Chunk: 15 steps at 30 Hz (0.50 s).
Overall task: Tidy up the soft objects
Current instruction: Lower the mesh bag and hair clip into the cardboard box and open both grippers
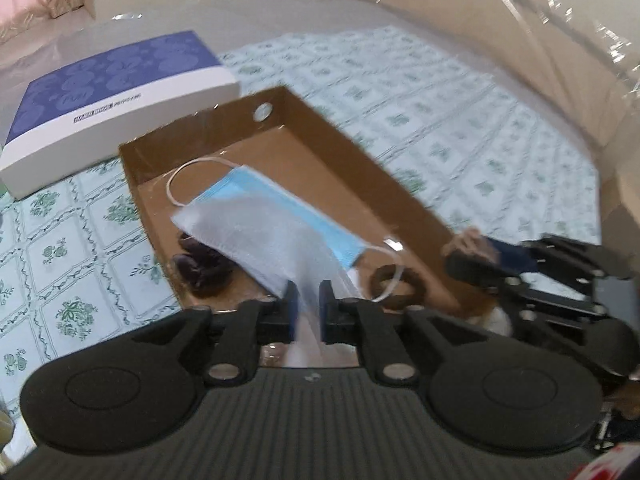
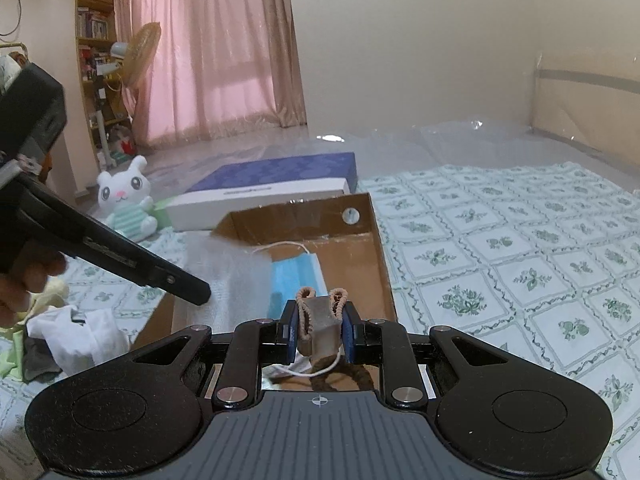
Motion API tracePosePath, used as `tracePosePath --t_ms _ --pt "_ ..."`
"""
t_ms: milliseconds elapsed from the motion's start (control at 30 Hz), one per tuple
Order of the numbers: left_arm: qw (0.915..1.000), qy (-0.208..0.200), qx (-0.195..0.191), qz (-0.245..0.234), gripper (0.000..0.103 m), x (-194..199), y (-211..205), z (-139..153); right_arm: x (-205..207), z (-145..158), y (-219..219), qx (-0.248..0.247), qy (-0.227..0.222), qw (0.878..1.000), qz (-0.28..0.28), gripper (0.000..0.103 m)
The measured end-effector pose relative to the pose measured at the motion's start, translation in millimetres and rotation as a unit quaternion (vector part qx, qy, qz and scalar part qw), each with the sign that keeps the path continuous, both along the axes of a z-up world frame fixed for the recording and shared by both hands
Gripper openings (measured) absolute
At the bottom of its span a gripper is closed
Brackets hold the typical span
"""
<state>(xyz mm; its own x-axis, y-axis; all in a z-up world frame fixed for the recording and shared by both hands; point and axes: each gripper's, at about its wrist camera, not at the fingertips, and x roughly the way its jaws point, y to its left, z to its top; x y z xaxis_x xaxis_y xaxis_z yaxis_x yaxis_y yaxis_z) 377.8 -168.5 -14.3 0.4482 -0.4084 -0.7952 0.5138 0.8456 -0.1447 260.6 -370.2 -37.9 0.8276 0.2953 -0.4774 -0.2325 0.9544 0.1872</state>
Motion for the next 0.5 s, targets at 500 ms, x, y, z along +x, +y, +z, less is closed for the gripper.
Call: tracePosePath --t_ms 500 --pt "0.9975 -0.051 0.035 0.033 0.045 -4.4 21.0 6.7 4.5 -16.3 5.2 0.009 0.04 0.999 0.027 0.022"
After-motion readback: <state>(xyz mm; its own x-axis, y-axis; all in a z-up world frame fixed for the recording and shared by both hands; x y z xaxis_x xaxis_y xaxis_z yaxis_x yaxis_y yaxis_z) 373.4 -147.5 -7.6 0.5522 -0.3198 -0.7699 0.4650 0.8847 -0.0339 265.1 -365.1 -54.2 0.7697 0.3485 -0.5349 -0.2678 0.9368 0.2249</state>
